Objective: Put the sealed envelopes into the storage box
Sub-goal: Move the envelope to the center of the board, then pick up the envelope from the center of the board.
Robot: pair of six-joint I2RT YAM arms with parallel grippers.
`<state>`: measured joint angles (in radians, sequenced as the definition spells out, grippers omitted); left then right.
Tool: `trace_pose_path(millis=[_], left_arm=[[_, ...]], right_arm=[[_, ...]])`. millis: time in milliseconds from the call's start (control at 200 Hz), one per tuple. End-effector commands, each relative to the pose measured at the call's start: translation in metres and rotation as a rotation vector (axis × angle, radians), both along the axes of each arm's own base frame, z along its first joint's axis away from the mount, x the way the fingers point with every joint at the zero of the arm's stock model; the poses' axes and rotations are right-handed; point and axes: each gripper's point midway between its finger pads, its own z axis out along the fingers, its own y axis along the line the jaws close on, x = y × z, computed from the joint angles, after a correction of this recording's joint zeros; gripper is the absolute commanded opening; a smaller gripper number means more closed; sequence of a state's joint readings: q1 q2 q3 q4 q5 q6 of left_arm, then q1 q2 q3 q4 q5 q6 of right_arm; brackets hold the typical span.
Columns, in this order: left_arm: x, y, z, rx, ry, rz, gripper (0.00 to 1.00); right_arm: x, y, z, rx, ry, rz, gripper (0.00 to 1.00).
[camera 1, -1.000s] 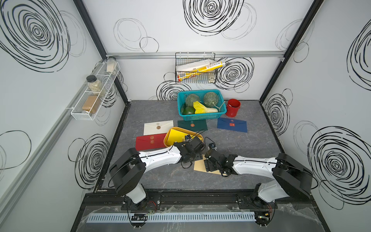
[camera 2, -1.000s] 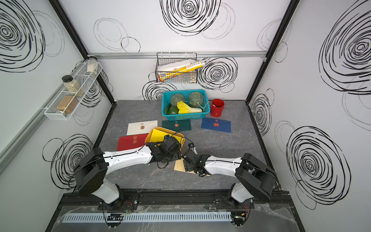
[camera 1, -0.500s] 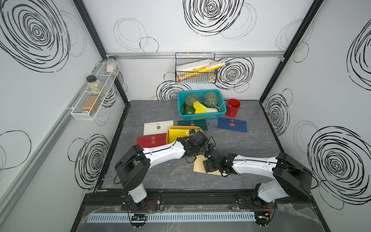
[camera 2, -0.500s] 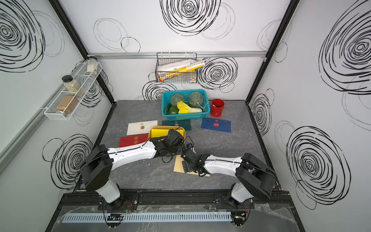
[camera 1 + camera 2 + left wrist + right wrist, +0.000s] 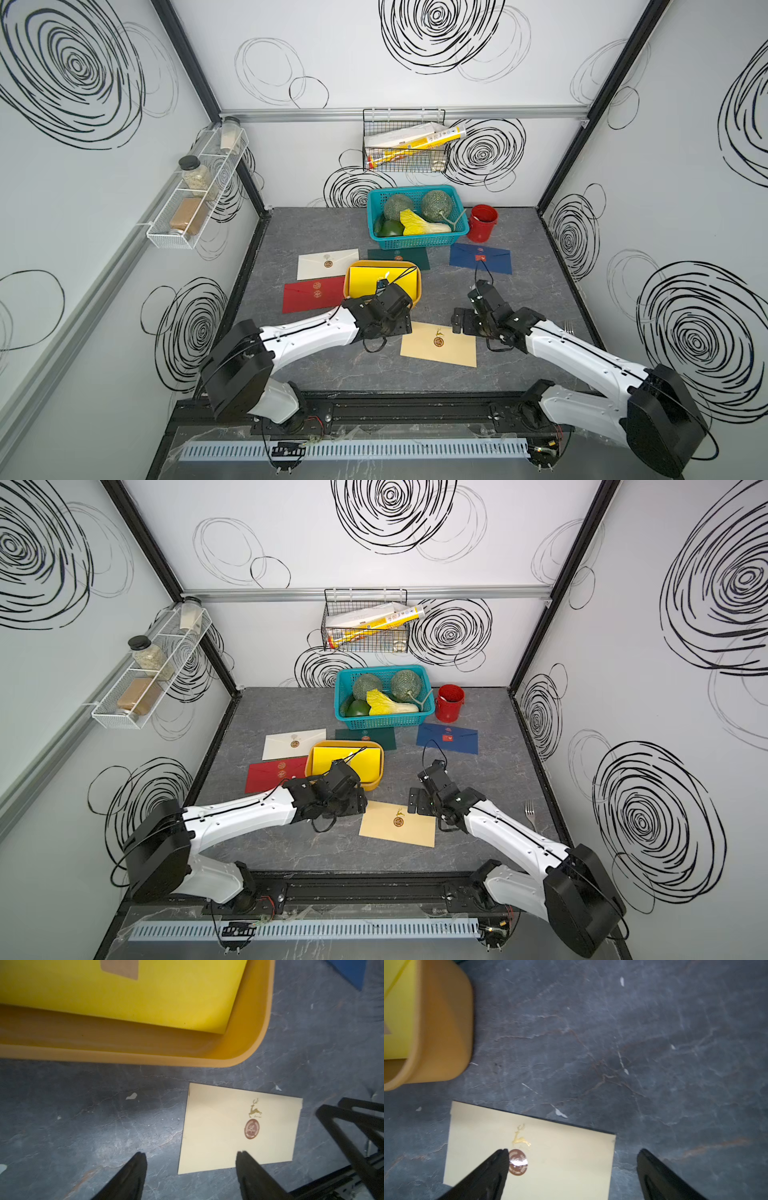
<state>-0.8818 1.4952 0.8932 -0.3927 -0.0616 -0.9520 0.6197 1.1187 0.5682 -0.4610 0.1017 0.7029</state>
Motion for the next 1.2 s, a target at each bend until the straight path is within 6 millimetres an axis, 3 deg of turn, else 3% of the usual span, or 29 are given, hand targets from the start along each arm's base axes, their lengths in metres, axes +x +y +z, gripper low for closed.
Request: trace_pose_path(millis=[0,145,280,496,811,1066,1156,1171,1196], left_arm=[[0.000,-0.012,-0.007,-0.023,-0.012,-0.086,0.76],[-0.006,-0.021,-0.021,-0.043,0.015,-0.161,0.78],[-0.012,-0.036,-0.031,-0.103,0.035,-0.236,0.80],[-0.022,-0.034,-0.053,-0.095,0.093,-0.246,0.82],[-0.042,-0.028,-0.068,-0.101,0.151,-0.238,0.85],[-0.041,-0.020,-0.067,-0.103,0.141,-0.207,0.87],[-0.039,-0.023,-0.063,-0.138,0.127,-0.204,0.91],[-0.039,-0.024,-0.062,-0.148,0.126,-0.207,0.97],[-0.040,-0.025,-0.060,-0.166,0.125,-0.210,0.99]], right_arm=[[-0.027,-0.005,-0.024,0.026,0.139,-0.039,1.00],[-0.045,0.000,-0.045,0.039,0.239,0.009,1.00],[-0.058,0.008,-0.053,0.101,0.277,0.049,1.00],[-0.072,0.015,-0.062,0.155,0.331,0.079,1.00],[-0.071,0.026,-0.062,0.203,0.338,0.108,1.00],[-0.059,0.031,-0.060,0.183,0.326,0.116,1.00],[-0.054,0.033,-0.056,0.189,0.307,0.122,1.00],[-0.053,0.033,-0.056,0.188,0.304,0.123,1.00],[-0.052,0.034,-0.056,0.189,0.300,0.123,1.00]])
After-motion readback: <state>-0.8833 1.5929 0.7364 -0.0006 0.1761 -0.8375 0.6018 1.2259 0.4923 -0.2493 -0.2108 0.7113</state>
